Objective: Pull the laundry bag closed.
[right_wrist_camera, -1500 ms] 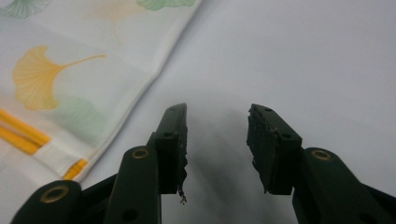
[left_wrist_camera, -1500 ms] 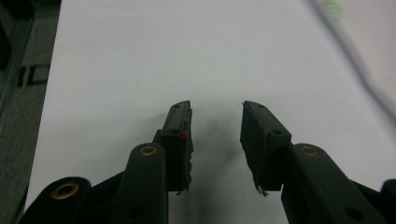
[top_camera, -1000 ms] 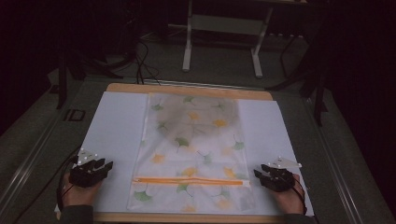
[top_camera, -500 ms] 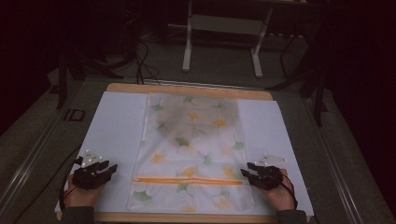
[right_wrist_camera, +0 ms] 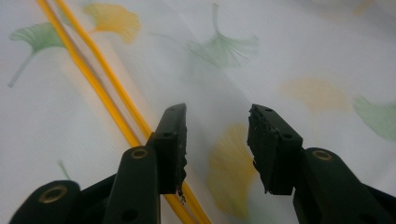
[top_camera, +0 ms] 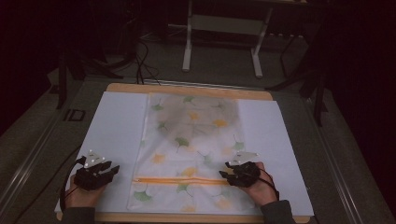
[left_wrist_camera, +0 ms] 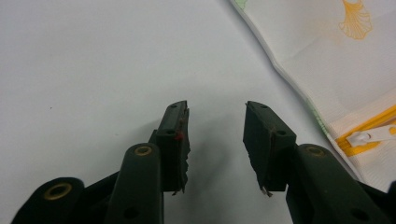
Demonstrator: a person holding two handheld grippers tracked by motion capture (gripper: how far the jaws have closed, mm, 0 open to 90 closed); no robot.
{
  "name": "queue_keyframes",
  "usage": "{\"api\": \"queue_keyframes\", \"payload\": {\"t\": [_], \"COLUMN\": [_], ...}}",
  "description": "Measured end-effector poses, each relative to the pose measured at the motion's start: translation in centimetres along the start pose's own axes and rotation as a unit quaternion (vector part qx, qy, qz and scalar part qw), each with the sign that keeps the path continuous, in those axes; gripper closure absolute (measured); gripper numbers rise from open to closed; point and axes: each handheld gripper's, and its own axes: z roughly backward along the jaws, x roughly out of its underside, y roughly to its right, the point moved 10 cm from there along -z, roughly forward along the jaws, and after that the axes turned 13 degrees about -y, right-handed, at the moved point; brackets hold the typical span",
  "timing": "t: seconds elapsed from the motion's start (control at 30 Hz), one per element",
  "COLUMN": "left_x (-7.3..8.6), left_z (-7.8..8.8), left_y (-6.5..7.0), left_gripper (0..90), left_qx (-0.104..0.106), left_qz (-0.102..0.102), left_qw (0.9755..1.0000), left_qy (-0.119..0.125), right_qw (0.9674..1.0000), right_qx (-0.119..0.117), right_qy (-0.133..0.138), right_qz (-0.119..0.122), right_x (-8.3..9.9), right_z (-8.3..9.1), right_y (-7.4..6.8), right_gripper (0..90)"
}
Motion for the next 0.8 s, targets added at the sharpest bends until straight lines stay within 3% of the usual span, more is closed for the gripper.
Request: {"api": "queue_keyframes", "payload": {"t": [0.2, 0.8], "left_x": [0.0, 0.1], "left_z": [0.1, 0.0], "left_y": [0.0, 0.2], "left_gripper": [58.9, 58.2], "left_qx": [-0.001, -0.001], "left_qz": [-0.003, -0.014], "left_qw": [1.0000, 0.9999], "left_qy": [0.001, -0.002], "right_qw": [0.9993, 0.9956], "right_qx": [-0.011, -0.032], "right_qy": [-0.010, -0.019], "right_qz": [0.035, 0.086], "right_x": [-1.8, -4.7], "right_z": [-0.5, -1.6], "right_y": [-1.6, -4.7], "right_gripper": [60.0, 59.5]}}
